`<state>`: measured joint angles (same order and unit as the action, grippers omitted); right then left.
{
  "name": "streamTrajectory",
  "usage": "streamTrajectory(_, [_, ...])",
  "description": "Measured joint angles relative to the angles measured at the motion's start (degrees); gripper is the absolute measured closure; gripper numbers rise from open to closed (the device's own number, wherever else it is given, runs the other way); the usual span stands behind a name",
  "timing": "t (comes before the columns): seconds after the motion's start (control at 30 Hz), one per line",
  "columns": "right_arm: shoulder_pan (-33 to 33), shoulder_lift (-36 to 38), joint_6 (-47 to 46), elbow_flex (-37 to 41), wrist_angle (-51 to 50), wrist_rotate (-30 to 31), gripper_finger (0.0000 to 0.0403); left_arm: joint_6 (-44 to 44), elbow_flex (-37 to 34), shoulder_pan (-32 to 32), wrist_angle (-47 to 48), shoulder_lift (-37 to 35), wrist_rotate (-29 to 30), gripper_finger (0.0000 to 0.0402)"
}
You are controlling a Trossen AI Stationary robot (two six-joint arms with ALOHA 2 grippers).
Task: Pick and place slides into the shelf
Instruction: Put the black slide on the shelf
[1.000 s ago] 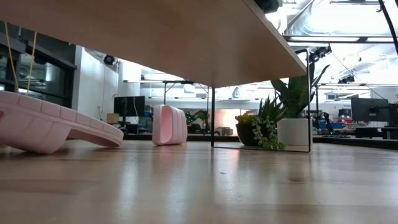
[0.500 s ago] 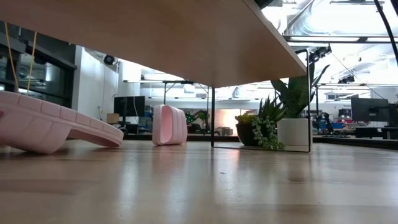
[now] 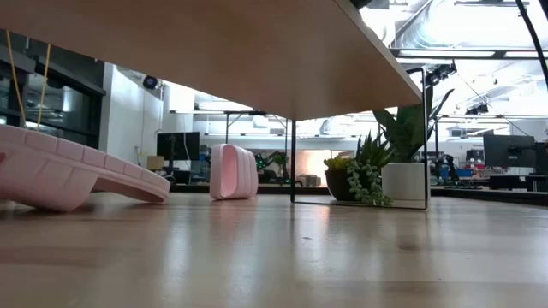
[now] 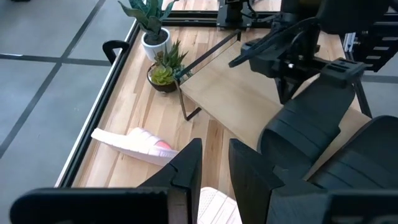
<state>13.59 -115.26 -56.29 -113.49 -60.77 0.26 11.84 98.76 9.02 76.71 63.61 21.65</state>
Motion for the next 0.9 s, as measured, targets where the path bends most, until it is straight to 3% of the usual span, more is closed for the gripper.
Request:
streamTrajectory(0.3, [0.0, 0.0, -0.2, 0.0, 1.3, -0.8, 0.0403, 0.0, 0.0, 0.0, 0.0, 0.0, 0.0, 0.0332])
streamTrajectory(0.57, [0.1, 0.0, -0.1, 0.0, 2.2, -5.8, 0.0403, 0.0, 0.0, 0.0, 0.1, 0.0, 0.0, 0.0332])
streamTrajectory(0.9, [0.3, 0.0, -0.4, 0.0, 1.8, -4.6, 0.0403, 0.0, 0.0, 0.0, 0.2, 0.0, 0.0, 0.0332])
